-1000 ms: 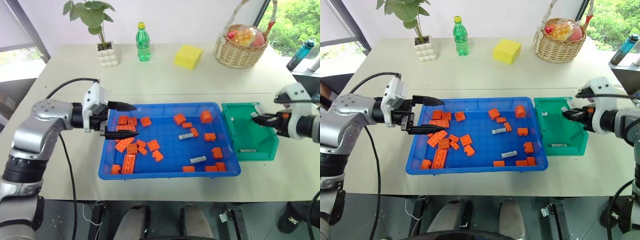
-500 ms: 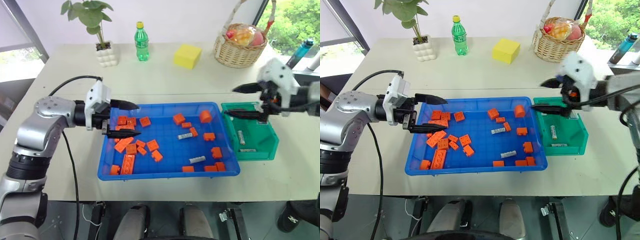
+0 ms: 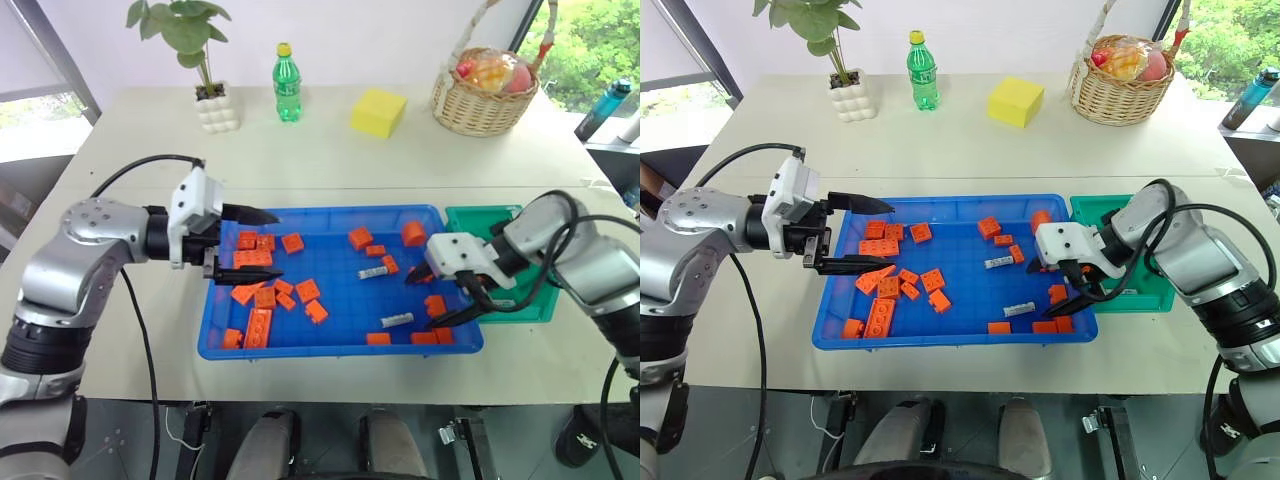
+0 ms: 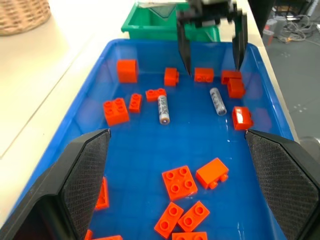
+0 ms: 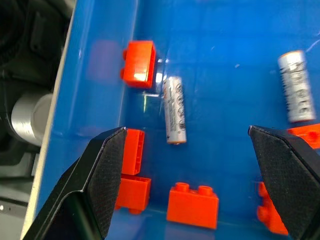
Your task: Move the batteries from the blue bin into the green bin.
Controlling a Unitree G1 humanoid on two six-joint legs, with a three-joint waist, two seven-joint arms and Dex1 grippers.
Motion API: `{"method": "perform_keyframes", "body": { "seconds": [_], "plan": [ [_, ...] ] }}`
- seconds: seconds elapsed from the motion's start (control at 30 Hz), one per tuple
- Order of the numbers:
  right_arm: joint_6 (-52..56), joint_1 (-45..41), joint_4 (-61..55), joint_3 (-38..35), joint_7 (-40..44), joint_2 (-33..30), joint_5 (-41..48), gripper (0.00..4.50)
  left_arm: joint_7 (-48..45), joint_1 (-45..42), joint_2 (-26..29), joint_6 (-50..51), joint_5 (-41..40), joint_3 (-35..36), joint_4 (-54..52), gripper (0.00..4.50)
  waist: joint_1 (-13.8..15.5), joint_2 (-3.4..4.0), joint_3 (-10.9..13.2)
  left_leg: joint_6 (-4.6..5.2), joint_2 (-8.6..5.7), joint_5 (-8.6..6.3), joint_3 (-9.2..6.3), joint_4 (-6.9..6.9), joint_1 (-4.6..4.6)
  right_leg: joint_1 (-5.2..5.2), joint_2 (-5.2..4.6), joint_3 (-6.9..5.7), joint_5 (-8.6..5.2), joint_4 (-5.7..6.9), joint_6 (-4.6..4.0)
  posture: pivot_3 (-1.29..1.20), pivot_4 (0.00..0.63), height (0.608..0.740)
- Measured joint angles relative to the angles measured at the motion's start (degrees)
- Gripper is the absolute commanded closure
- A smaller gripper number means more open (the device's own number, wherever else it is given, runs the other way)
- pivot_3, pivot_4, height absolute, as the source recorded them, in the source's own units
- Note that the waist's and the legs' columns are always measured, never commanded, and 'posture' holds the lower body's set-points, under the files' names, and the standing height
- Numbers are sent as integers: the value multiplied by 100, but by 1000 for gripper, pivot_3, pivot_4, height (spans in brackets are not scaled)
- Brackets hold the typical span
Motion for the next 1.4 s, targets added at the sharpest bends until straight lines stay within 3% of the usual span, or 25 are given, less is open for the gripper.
{"method": "perform_keyframes", "body": {
  "seconds": [0.43,0.57,0.67,0.7,0.73,0.93,1.07,1.17,1.37,1.4],
  "plan": [
    [92,409,-162,77,-525,470,-478,490,108,-46,67,88,-69,28,-78,0,13,-4,-3,0,-2,0,-8,4,1,7,1,-1,0,0,0,0,150,733],
    [140,458,-228,60,-670,544,-559,2209,106,-149,42,83,-68,13,2,0,13,-15,-9,-1,-2,0,-12,7,3,14,3,-3,0,-1,0,0,150,733],
    [170,475,-264,39,-746,586,-601,3863,103,-230,39,73,-66,11,66,0,10,-16,-10,-1,-2,0,-13,7,4,16,3,-4,0,-1,0,0,150,733],
    [199,482,-277,27,-751,587,-598,4281,100,-244,36,71,-66,8,77,0,9,-16,-10,-1,-2,0,-13,7,4,16,2,-4,0,-1,0,0,150,733],
    [267,514,-320,-7,-758,587,-589,4421,98,-267,25,66,-65,5,101,0,11,-16,-10,0,-2,0,-14,7,4,16,3,-4,0,-1,0,0,150,733],
    [1261,693,-829,-378,-940,655,68,4419,89,-272,-38,30,-53,-12,197,0,12,-12,-7,0,-4,0,-12,6,3,15,0,-4,0,-2,0,0,150,733],
    [2483,209,-1090,-1618,-1389,564,864,4419,88,-263,-57,-27,-47,-25,197,0,15,-10,-6,-1,-4,0,-11,4,3,15,0,-4,0,-2,0,0,150,733],
    [3272,18,-1090,-2628,-1720,162,1265,4419,83,-211,-70,-68,-43,-27,202,0,67,-11,-6,0,-5,0,-18,1,3,17,-1,-3,0,-2,0,0,150,733],
    [3453,1033,-765,-3462,-2078,-592,1265,4419,37,-215,-163,-171,24,-83,373,0,173,-11,-6,0,-9,0,-7,2,3,18,-5,-1,0,-6,-1,0,150,733],
    [3431,1209,-701,-3528,-2158,-624,1250,3919,14,-259,-195,-182,34,-133,415,0,168,-10,-6,0,-9,0,-3,1,3,19,-5,-1,0,-6,-1,0,150,733]
  ]
}}
